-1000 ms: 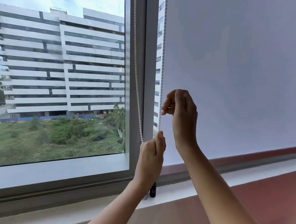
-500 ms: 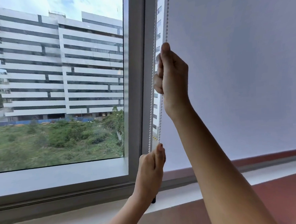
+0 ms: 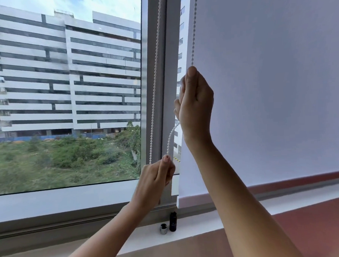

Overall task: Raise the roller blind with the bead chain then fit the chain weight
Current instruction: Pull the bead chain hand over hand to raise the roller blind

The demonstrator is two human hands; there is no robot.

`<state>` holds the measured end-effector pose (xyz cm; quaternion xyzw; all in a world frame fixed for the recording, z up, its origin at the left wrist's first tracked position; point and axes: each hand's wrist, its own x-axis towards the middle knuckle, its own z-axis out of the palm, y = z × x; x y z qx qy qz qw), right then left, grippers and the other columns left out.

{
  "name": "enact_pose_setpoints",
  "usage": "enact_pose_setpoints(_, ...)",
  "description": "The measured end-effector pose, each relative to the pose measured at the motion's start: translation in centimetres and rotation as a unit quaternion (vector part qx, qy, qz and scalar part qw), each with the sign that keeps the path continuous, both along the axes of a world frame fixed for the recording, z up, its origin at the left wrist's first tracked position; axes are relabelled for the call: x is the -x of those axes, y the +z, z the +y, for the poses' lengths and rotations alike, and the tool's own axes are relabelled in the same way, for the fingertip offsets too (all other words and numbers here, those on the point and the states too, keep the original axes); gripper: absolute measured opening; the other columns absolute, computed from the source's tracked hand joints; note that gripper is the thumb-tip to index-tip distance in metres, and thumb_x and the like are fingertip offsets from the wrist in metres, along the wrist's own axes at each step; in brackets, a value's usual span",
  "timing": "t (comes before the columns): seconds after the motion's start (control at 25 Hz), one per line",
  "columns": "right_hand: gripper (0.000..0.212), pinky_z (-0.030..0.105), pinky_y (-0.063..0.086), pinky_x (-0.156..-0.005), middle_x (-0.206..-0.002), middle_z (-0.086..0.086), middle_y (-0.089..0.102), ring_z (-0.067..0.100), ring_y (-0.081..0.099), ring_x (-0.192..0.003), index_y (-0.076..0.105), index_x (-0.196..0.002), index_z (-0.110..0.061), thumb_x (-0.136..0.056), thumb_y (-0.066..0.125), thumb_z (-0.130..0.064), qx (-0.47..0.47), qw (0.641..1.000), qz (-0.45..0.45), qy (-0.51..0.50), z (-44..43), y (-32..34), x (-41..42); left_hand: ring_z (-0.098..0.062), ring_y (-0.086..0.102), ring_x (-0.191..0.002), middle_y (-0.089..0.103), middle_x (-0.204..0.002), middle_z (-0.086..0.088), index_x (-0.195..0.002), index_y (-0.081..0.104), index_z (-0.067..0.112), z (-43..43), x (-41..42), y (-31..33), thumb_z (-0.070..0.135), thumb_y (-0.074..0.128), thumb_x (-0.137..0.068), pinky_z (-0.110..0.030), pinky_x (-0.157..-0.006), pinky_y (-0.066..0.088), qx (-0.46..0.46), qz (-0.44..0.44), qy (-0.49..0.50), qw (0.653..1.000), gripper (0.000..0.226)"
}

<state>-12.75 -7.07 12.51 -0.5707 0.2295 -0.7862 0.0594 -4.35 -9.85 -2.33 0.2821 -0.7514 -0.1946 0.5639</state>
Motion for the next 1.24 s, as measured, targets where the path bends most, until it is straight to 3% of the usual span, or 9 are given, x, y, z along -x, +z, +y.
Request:
enact_pose_setpoints(0.16, 0.038, 0.025, 0.031, -0.047, -0.054, -0.009, 0.034, 0.005, 0.032, -0.043, 0.037, -0.065, -0.026, -0.103, 0.037, -0.025, -0.033, 0.999, 0.022, -0.013, -0.4, -3.6, -0.5, -0.025, 0.068, -0.086, 0.070, -0.093, -0.017, -0.110, 0.062, 0.007, -0.6, 0.6, 3.0, 0.038, 0.020, -0.097, -0.036, -0.079, 0.054, -0.036, 0.131, -0.053, 0.989, 0.054)
enact_pose_setpoints(0.24, 0.034, 0.031, 0.043, -0.050, -0.056, -0.006, 0.047, 0.010, 0.048, -0.048, 0.046, -0.069, -0.025, -0.102, 0.037, -0.026, -0.042, 0.997, 0.045, -0.038, -0.5, -5.7, -0.6, -0.022, 0.068, -0.087, 0.070, -0.093, -0.013, -0.115, 0.060, 0.004, -0.5, 0.8, 4.9, 0.039, 0.019, -0.101, -0.033, -0.076, 0.053, -0.046, 0.164, -0.077, 0.982, 0.056)
enact_pose_setpoints(0.36, 0.034, 0.026, 0.050, -0.055, -0.064, -0.015, 0.060, 0.005, 0.060, -0.057, 0.062, -0.091, -0.012, -0.101, 0.037, -0.032, -0.083, 0.995, 0.058, -0.006, -0.3, -8.2, -0.6, -0.012, 0.066, -0.074, 0.069, -0.084, -0.006, -0.103, 0.065, 0.010, 0.1, 0.7, 8.3, 0.040, 0.016, -0.102, -0.022, -0.065, 0.050, -0.078, 0.206, -0.122, 0.968, 0.057)
enact_pose_setpoints(0.48, 0.035, 0.015, 0.032, -0.040, -0.045, -0.016, 0.041, 0.000, 0.036, -0.037, 0.050, -0.073, -0.016, -0.102, 0.036, -0.031, -0.156, 0.983, 0.021, 0.099, 0.5, -10.2, -0.9, -0.016, 0.055, -0.053, 0.060, -0.063, -0.006, -0.086, 0.065, 0.007, 1.2, 0.8, 12.2, 0.051, 0.010, -0.099, -0.025, -0.053, 0.048, -0.168, 0.214, -0.242, 0.931, 0.072)
enact_pose_setpoints(0.6, 0.039, 0.011, 0.022, -0.032, -0.045, -0.013, 0.028, 0.000, 0.020, -0.033, 0.037, -0.066, -0.016, -0.102, 0.036, -0.032, -0.216, 0.955, -0.022, 0.200, 1.2, -12.0, -1.5, -0.011, 0.027, -0.038, 0.034, -0.046, 0.004, -0.062, 0.053, 0.013, 1.9, 0.7, 15.2, 0.061, 0.012, -0.095, -0.020, -0.042, 0.021, -0.245, 0.182, -0.332, 0.893, 0.072)
enact_pose_setpoints(0.72, 0.039, 0.011, 0.021, -0.032, -0.046, -0.013, 0.027, 0.000, 0.018, -0.033, 0.035, -0.066, -0.017, -0.100, 0.036, -0.036, -0.208, 0.955, -0.025, 0.211, 2.4, -12.4, -1.1, -0.008, 0.012, -0.039, 0.020, -0.044, 0.009, -0.053, 0.028, 0.023, 3.6, 1.7, 15.9, 0.067, 0.024, -0.091, -0.020, -0.038, 0.010, -0.238, 0.151, -0.293, 0.913, 0.058)
enact_pose_setpoints(0.88, 0.038, 0.012, 0.021, -0.033, -0.047, -0.014, 0.027, 0.000, 0.019, -0.034, 0.035, -0.065, -0.019, -0.093, 0.039, -0.044, -0.202, 0.958, -0.017, 0.205, 2.4, -12.6, -1.6, -0.009, 0.010, -0.036, 0.016, -0.043, 0.009, -0.060, 0.015, 0.022, 3.7, 2.5, 14.8, 0.052, 0.036, -0.096, -0.016, -0.037, 0.010, -0.135, 0.218, -0.195, 0.947, 0.052)
enact_pose_setpoints(1.08, 0.045, 0.016, 0.026, -0.038, -0.042, -0.012, 0.032, 0.004, 0.027, -0.034, 0.039, -0.059, -0.034, -0.104, 0.036, -0.031, -0.183, 0.974, 0.019, 0.130, 2.1, -12.8, -1.3, -0.010, 0.012, -0.037, 0.015, -0.047, 0.004, -0.062, 0.013, 0.019, 4.7, 3.3, 14.4, 0.043, 0.034, -0.100, -0.021, -0.039, 0.008, -0.054, 0.216, -0.159, 0.962, 0.050)
enact_pose_setpoints(1.24, 0.048, 0.023, 0.035, -0.044, -0.045, -0.010, 0.041, 0.011, 0.039, -0.039, 0.048, -0.059, -0.031, -0.102, 0.031, -0.042, -0.204, 0.965, 0.024, 0.163, 2.3, -12.1, -0.6, -0.008, 0.015, -0.035, 0.017, -0.046, 0.005, -0.059, 0.018, 0.021, 5.5, 3.4, 14.1, 0.039, 0.033, -0.101, -0.018, -0.036, 0.014, -0.016, 0.225, -0.145, 0.964, 0.048)
